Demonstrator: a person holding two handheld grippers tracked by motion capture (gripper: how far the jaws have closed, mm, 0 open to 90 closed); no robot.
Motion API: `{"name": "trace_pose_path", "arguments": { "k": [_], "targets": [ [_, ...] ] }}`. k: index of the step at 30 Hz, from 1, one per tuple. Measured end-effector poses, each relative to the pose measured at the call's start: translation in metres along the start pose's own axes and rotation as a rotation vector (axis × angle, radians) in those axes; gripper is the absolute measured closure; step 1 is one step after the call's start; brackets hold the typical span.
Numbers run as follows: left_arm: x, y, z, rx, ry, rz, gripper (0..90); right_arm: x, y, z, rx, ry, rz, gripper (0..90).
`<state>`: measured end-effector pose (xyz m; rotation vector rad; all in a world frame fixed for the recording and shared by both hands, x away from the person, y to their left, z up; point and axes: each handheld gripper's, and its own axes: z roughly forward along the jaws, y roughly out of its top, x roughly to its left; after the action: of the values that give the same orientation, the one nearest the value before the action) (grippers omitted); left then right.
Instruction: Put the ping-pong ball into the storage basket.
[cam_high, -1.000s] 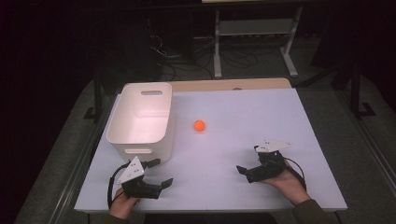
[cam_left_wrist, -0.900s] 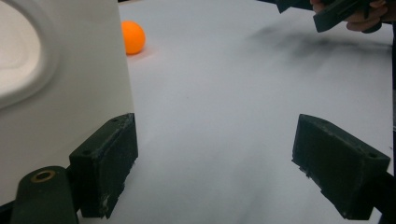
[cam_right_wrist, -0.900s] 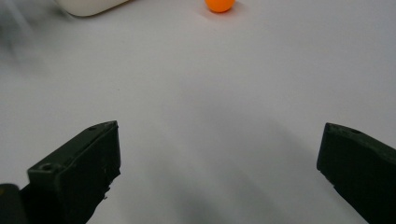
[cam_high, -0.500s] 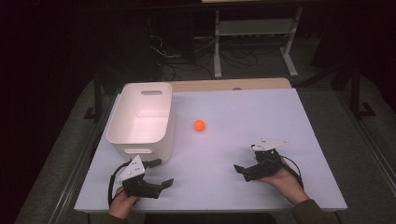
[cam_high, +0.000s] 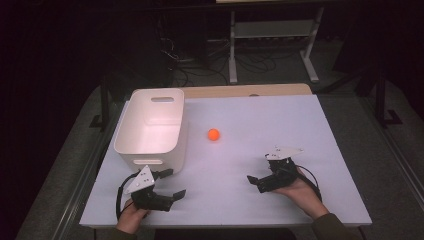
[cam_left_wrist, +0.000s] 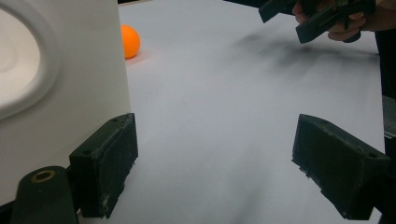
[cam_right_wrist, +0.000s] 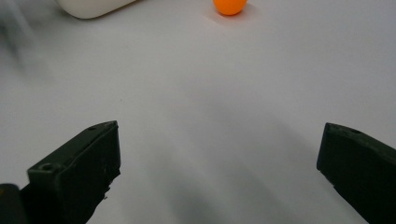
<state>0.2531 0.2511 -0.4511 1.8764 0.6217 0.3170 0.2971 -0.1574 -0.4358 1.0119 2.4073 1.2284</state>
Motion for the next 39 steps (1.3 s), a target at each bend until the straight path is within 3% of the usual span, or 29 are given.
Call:
{"name": "trace_pose_path", "arguments": {
  "k": [10, 39],
  "targets": [
    [0.000, 0.000, 0.000, 0.001, -0.007, 0.001, 14.1, 0.000, 0.005, 0.004, -0.007, 0.013, 0.009, 0.0],
    [-0.001, 0.000, 0.001, 0.006, -0.011, 0.010, 14.1, 0.001, 0.022, 0.012, -0.014, 0.017, -0.022, 0.0]
  ]
}}
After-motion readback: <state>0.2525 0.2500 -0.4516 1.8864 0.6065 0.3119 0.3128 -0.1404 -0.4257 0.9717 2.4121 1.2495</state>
